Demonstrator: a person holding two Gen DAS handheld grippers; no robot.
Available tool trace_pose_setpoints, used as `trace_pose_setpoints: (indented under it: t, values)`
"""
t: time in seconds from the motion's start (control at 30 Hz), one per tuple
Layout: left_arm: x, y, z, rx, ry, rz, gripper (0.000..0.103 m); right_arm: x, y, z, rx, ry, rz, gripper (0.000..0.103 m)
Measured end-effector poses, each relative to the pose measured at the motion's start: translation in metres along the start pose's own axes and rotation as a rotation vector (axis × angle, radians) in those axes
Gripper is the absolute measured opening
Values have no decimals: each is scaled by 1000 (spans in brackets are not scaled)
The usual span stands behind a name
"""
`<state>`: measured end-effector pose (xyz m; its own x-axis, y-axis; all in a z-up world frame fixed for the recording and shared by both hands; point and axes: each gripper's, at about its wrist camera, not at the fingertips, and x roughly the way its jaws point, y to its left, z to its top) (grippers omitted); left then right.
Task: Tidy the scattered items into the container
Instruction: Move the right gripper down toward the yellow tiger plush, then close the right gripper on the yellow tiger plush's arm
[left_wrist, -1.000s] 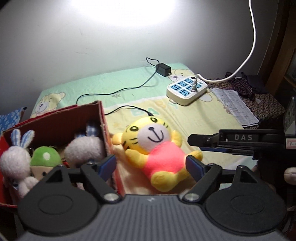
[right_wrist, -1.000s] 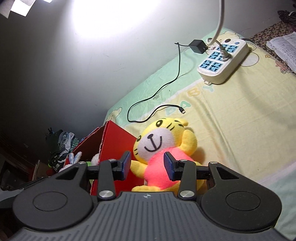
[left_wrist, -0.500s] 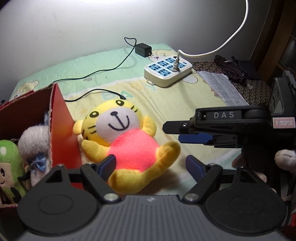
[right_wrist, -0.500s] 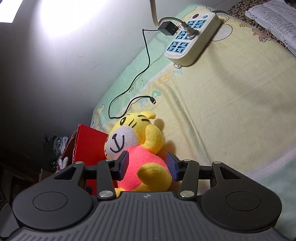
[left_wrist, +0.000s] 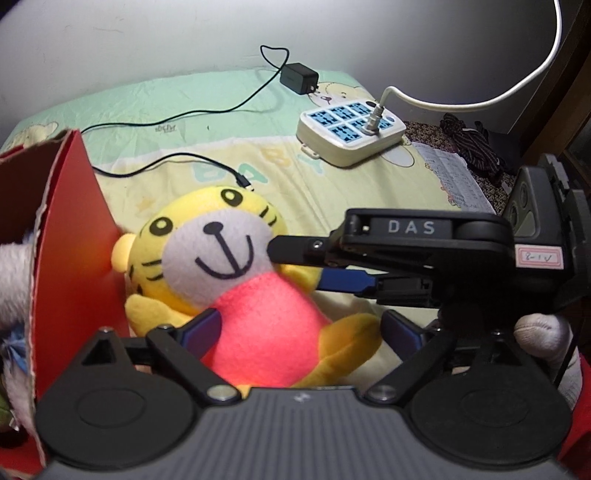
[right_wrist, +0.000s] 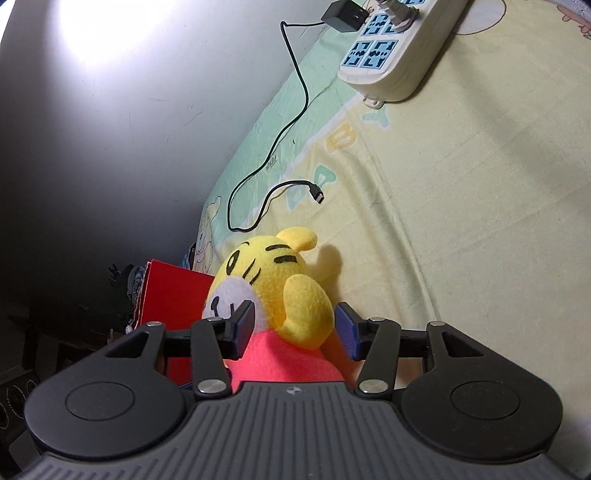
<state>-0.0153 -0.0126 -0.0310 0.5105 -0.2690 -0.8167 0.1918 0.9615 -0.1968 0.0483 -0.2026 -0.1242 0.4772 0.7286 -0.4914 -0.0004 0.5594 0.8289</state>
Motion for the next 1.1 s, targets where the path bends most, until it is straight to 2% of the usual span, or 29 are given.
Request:
trace_pose_setpoints:
  t: [0.1,0.2,0.4,0.63,0.77,0.93,1.1]
  values:
    - [6,4,-1,-9,13,10,97,15,-3,2,12,30,4,52]
    - [6,10,-2,-23,19,-2,97,25,-7,2,43,64,73,39]
    - [-2,9,-3,-31,25,-44,97,15,-3,-3,40,89,111,26]
    - [-16,-13,-14,21,25,-97,97,-16,-9,-23,106,97,112,25]
    - [-21,-27,-28,44,66,-168,97,-40,-10,-40,125,88,89,25]
    - [-25,-52,-48,144,72,-182,97,-72,-16,-61,154,49,48,25]
    - [-35,-49,-45,134,52,-216,97,-97,-29,-78,202,4,19,25]
